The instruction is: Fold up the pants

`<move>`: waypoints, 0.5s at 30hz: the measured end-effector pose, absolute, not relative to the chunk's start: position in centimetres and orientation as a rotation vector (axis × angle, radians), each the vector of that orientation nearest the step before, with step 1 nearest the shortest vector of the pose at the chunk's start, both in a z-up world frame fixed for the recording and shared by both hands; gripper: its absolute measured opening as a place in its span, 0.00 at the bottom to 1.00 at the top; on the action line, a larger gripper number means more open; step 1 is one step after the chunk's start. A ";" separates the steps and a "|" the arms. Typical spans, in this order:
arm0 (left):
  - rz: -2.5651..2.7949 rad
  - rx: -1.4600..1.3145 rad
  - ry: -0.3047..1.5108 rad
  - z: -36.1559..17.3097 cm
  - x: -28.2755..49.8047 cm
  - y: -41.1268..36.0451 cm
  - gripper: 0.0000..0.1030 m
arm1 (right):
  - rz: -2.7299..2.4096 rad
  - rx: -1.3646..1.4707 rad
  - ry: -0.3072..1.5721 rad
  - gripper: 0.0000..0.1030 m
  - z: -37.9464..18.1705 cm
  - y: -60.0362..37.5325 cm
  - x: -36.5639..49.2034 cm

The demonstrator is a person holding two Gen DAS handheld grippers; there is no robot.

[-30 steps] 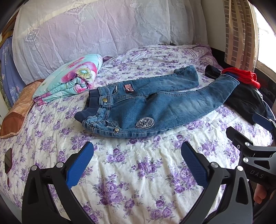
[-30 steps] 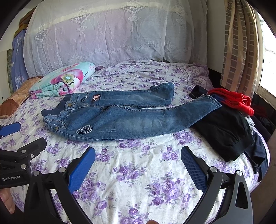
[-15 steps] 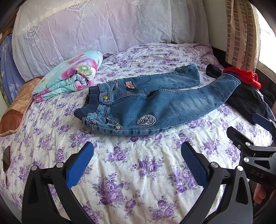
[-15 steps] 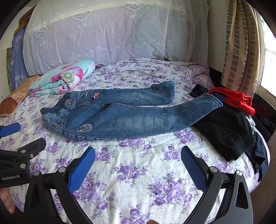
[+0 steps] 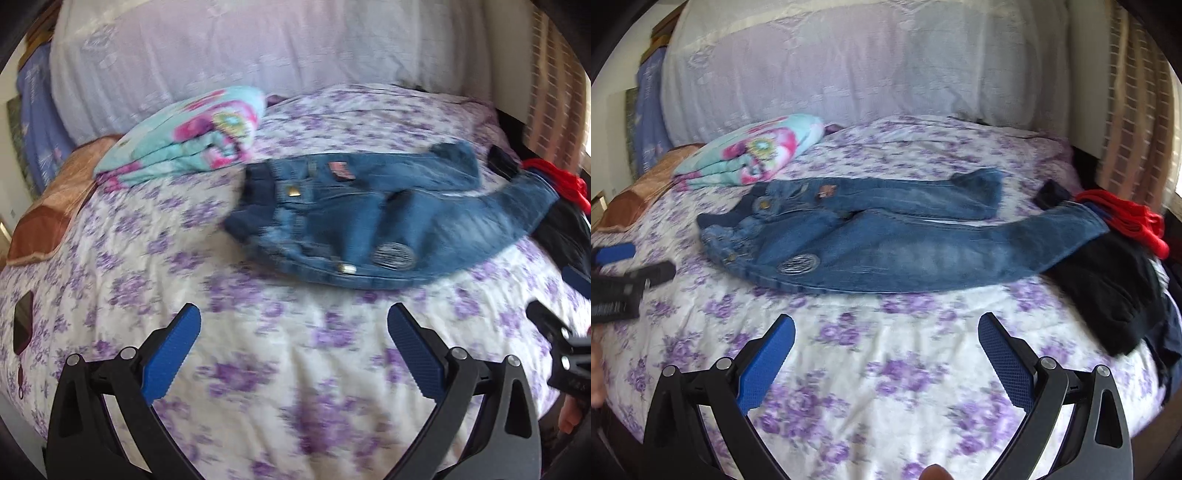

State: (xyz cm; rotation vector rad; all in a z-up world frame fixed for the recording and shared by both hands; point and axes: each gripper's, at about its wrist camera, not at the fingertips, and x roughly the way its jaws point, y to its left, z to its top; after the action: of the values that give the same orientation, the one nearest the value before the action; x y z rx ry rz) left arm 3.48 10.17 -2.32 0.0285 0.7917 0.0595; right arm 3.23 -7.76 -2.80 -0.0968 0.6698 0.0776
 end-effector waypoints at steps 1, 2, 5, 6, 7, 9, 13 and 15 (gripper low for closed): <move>0.065 0.009 0.802 -2.4 4.0 11.4 0.96 | 0.107 -0.113 0.670 0.97 -3.0 -6.9 3.6; 0.065 -0.021 0.823 -2.5 4.8 12.9 0.96 | 0.142 -0.139 0.667 0.97 -3.2 -5.8 4.0; 0.054 -0.107 0.869 -2.9 6.9 16.7 0.96 | 0.199 -0.240 0.651 0.97 -3.6 -2.3 5.1; 0.053 -0.127 0.878 -3.0 7.5 17.6 0.96 | 0.226 -0.283 0.646 0.97 -3.9 -0.8 5.5; 0.054 -0.142 0.888 -3.1 8.2 18.6 0.96 | 0.253 -0.319 0.640 0.97 -4.0 0.5 5.8; 0.049 -0.156 0.905 -3.3 9.3 19.9 0.96 | 0.302 -0.391 0.639 0.97 -4.6 3.2 6.9; 0.018 -0.180 0.938 -3.6 11.5 21.6 0.96 | 0.354 -0.541 0.637 0.97 -6.0 8.1 9.3; -0.002 -0.190 0.951 -3.6 12.6 22.2 0.96 | 0.380 -0.594 0.633 0.97 -6.8 10.0 10.4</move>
State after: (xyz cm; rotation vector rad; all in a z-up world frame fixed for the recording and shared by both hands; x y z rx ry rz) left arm 12.64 22.18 -3.58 -0.1902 0.9514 -0.0022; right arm 10.42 10.04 -6.77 -0.5941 0.6329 0.3799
